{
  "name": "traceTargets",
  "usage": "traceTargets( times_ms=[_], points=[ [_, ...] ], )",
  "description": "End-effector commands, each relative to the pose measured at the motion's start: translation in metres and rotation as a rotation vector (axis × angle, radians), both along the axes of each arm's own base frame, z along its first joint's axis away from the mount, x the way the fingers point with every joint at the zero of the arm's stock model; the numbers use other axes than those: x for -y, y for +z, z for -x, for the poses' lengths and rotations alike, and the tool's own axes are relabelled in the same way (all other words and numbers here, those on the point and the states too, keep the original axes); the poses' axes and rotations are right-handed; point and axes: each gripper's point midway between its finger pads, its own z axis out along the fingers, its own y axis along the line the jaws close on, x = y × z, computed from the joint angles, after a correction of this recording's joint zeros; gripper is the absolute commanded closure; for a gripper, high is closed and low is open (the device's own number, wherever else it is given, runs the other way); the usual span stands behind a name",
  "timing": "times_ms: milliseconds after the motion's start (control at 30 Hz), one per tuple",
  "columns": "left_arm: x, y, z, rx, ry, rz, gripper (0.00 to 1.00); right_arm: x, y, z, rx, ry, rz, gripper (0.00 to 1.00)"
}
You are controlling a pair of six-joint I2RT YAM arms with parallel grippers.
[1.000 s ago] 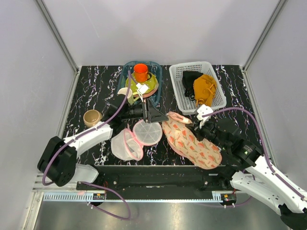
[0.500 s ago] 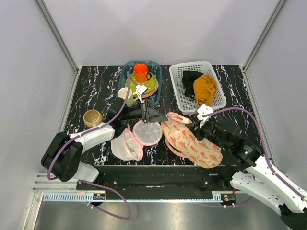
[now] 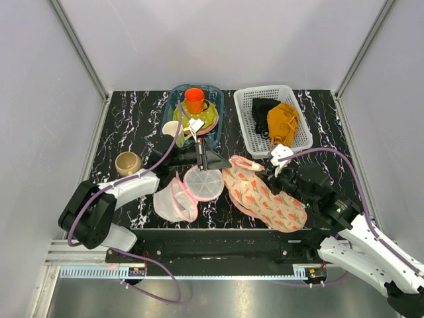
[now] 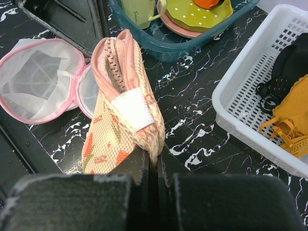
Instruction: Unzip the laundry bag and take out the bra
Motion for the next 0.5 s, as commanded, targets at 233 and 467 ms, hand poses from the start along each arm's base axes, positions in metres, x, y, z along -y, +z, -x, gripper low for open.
traceTargets(
  times_ms=[233,467],
  points=[
    [-0.0008,0.0030,-0.0064,0.034,0.015,0.032,0.86,-0.0066,0.0179,-0.0014,0.057,0.027,-0.042,1.00],
    [-0.0046,0.0121,0.0004,0.034,-0.013,0.090,0.72,-0.0072,0.0168,-0.0008,0.053,0.031,-0.040,1.00]
  ],
)
